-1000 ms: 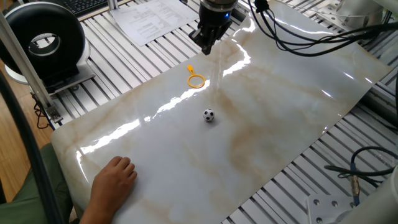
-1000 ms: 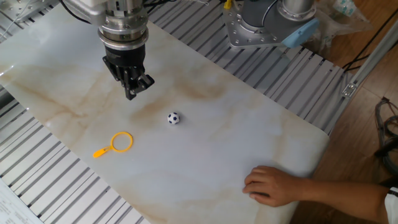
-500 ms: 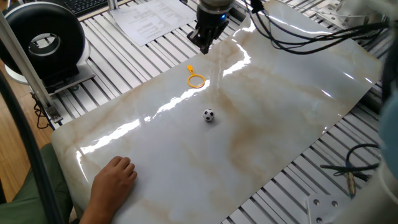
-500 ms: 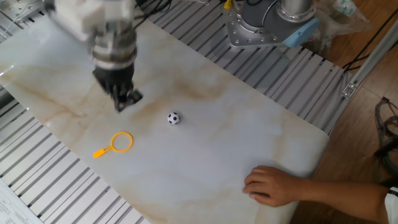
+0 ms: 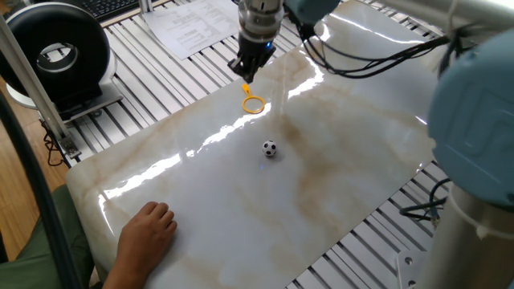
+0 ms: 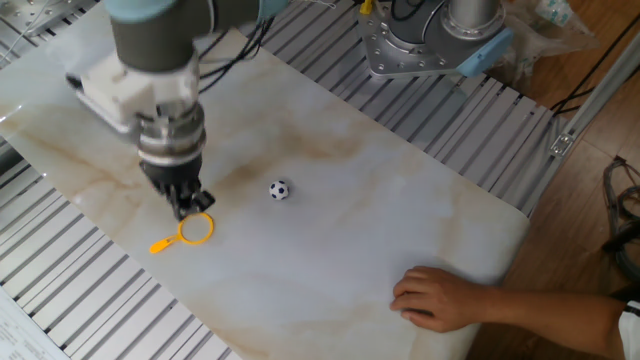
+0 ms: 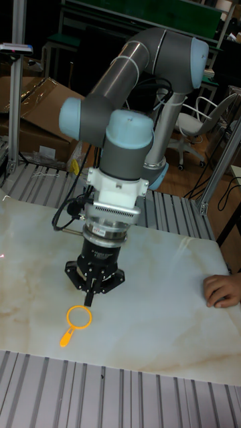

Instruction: Attach the bubble ring to the ball

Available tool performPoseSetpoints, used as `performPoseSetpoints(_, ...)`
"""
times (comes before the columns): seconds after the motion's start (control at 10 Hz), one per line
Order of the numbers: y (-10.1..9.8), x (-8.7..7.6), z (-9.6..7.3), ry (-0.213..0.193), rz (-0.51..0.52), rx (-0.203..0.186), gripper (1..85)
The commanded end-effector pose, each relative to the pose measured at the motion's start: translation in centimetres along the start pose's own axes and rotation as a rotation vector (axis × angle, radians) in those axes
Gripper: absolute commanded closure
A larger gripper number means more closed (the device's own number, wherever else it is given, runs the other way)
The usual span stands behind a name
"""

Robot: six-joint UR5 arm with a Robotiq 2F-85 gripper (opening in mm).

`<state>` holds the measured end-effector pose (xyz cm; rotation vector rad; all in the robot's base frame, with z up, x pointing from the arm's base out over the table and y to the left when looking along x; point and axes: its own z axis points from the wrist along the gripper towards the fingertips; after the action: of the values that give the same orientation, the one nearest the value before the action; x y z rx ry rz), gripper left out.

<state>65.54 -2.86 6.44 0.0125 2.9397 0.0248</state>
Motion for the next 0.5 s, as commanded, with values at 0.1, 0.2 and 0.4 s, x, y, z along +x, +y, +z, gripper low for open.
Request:
performPoseSetpoints(0.1, -0.1, 1.4, 1.7, 0.05, 0.021, -0.019, 84.3)
performPoseSetpoints(0.2, 0.2, 1.5, 1.7, 0.055, 0.018, -0.033, 82.0)
performPoseSetpoints(0.4, -0.4, 2.3, 1.7, 0.084, 0.042, -0.007, 77.7)
